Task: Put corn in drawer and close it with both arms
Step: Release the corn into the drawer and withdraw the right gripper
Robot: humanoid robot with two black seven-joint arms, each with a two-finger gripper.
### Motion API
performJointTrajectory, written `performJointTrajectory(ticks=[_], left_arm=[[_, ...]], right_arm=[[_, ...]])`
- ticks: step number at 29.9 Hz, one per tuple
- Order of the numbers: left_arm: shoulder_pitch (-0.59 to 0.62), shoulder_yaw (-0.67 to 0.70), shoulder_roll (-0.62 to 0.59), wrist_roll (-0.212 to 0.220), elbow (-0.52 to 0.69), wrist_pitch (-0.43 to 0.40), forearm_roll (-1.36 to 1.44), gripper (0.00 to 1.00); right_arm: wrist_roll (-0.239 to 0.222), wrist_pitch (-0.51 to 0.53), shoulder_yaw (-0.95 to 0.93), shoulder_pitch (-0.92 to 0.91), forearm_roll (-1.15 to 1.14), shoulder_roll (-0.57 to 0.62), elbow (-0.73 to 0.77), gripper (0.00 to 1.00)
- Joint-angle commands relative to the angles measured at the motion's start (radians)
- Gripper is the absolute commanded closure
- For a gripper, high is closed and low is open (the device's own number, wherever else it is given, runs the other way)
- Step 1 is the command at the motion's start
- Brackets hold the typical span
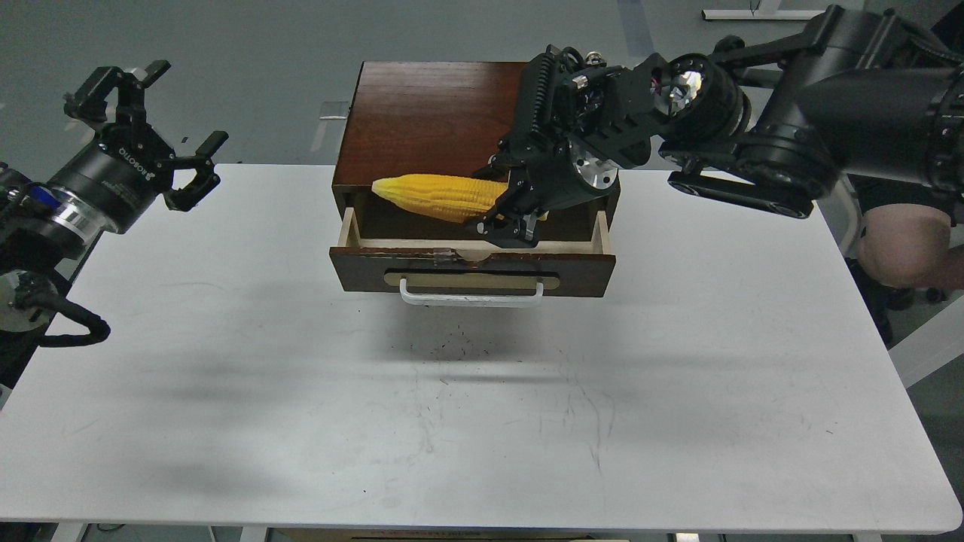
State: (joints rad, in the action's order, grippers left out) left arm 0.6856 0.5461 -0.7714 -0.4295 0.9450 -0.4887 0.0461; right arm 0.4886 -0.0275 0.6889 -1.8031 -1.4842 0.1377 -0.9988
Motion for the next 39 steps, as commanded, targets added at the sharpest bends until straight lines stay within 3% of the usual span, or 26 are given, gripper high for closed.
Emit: performJointTrajectory(ticks=[1, 7, 14, 19, 24, 30, 35, 39], left_arm=[[0.0, 0.0, 0.001, 0.0, 0.0, 0.0, 0.0, 0.0], [0.003, 0.0, 0.0, 0.0, -0.003, 0.0, 0.0, 0.0], [0.048, 0.002, 0.001, -0.003, -0.066, 0.0, -0.002, 0.0], [0.068, 0.006, 0.006, -0.005, -0.12, 0.0, -0.002, 0.0], [0.066, 0.014, 0.012, -0.057, -0.134, 0.0, -0.003, 0.0], [0.068, 0.005, 0.026, -0.059, -0.132, 0.0, 0.0, 0.0], [0.068, -0.005, 0.037, -0.059, -0.13, 0.0, 0.03, 0.0], [0.071, -0.003, 0.034, -0.059, -0.118, 0.0, 0.116, 0.0]], right_arm=[[0.0, 0.0, -0.003, 0.001, 0.004, 0.0, -0.001, 0.07], [0.0, 0.008, -0.08, -0.013, 0.054, 0.043, -0.004, 0.02], [0.0, 0.011, -0.126, -0.039, 0.353, 0.201, -0.015, 0.01], [0.0, 0.012, -0.206, 0.04, 0.596, 0.315, -0.021, 0.01], [0.0, 0.017, -0.428, 0.27, 0.85, 0.422, -0.023, 0.01], [0.0, 0.038, -0.718, 0.583, 1.033, 0.485, -0.024, 0.01], [0.0, 0.15, -0.92, 0.799, 1.247, 0.485, -0.008, 0.01], [0.0, 0.198, -0.977, 0.881, 1.377, 0.485, 0.006, 0.0]])
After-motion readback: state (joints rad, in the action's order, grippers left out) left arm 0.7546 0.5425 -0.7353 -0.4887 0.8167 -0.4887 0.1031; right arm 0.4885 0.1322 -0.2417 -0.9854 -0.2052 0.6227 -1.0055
